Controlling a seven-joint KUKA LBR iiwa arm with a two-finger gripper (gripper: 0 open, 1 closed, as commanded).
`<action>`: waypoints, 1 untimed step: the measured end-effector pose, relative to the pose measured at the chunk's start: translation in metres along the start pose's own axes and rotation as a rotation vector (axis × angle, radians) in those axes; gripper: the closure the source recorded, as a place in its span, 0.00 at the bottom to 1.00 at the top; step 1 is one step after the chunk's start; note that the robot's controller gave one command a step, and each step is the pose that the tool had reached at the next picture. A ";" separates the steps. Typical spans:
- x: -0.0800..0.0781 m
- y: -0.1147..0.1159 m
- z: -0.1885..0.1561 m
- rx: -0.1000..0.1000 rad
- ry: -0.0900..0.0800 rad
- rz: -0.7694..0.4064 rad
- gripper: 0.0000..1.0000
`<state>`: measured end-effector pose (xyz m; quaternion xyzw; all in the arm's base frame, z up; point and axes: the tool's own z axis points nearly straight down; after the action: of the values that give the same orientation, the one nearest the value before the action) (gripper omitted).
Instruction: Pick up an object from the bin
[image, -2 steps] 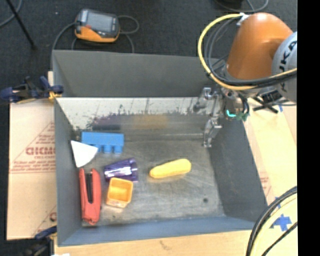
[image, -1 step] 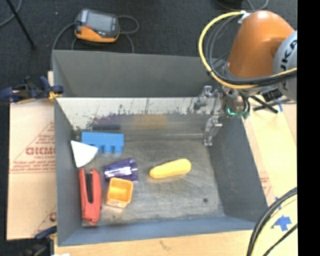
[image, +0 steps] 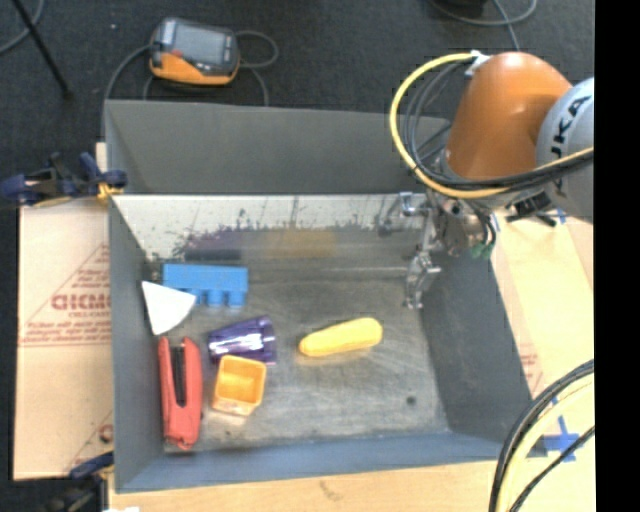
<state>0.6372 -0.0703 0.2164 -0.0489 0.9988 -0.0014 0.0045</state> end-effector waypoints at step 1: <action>0.030 -0.002 0.041 -0.002 0.003 -0.176 0.00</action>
Offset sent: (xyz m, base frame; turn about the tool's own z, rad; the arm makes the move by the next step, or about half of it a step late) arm 0.0042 0.0204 -0.1423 -0.2593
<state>0.6077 -0.0756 0.1752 -0.1363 0.9907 -0.0010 0.0027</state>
